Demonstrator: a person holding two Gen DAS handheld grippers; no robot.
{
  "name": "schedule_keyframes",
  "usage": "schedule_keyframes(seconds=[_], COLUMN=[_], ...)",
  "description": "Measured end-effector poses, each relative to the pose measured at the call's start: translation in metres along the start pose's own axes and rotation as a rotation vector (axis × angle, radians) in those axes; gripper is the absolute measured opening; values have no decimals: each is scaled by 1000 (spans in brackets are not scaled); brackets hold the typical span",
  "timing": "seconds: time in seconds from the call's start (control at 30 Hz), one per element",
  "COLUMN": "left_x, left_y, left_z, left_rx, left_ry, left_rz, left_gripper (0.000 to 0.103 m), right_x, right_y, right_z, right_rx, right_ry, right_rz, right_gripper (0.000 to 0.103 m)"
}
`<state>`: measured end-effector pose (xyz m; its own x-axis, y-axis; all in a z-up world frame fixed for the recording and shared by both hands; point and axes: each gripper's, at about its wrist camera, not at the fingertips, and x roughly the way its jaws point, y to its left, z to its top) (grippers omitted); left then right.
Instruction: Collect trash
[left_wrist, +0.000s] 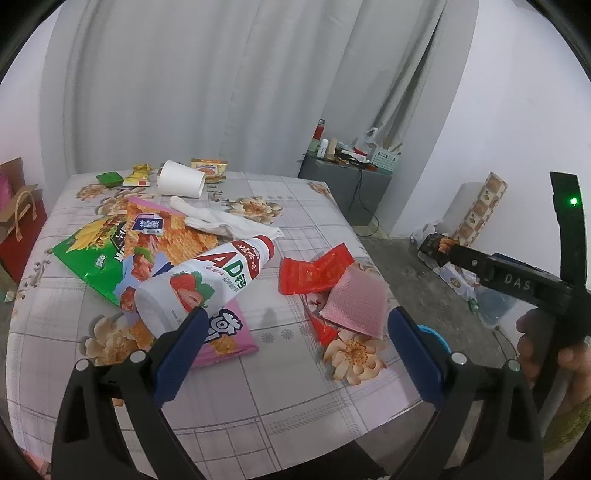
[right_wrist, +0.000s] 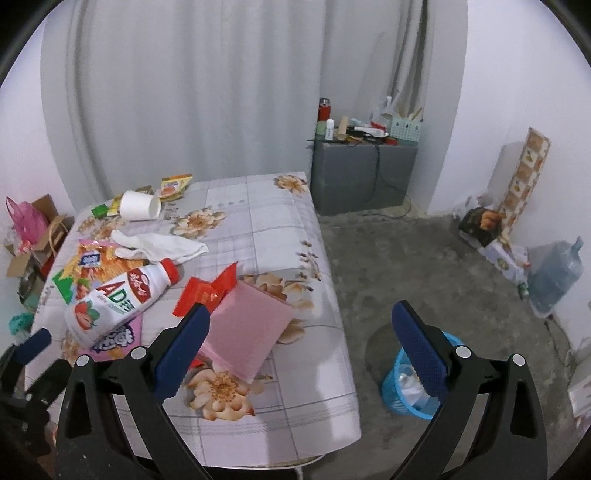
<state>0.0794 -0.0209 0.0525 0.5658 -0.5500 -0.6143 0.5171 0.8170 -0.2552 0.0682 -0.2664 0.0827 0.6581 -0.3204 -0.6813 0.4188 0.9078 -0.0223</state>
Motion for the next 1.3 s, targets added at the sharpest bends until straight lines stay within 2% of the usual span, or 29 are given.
schedule_keyframes(seconds=[0.33,0.53,0.77,1.3], left_x=[7,8,10,19], left_y=[-2,0,4,1], left_z=[-1,-1,-2,-3], left_rx=[39,41,40,68], left_ry=[-2,-4,-2,8], left_rz=[-15,-9,-4,2], left_gripper=[95,95,95,95], right_x=[2,5,5,18], right_y=[-8,-1,3,-2], right_z=[0,1,1,0], right_rx=[84,88,111,155], right_ry=[-2,-2,-12,14], right_rz=[40,53,111,148], right_gripper=[95,95,95,95])
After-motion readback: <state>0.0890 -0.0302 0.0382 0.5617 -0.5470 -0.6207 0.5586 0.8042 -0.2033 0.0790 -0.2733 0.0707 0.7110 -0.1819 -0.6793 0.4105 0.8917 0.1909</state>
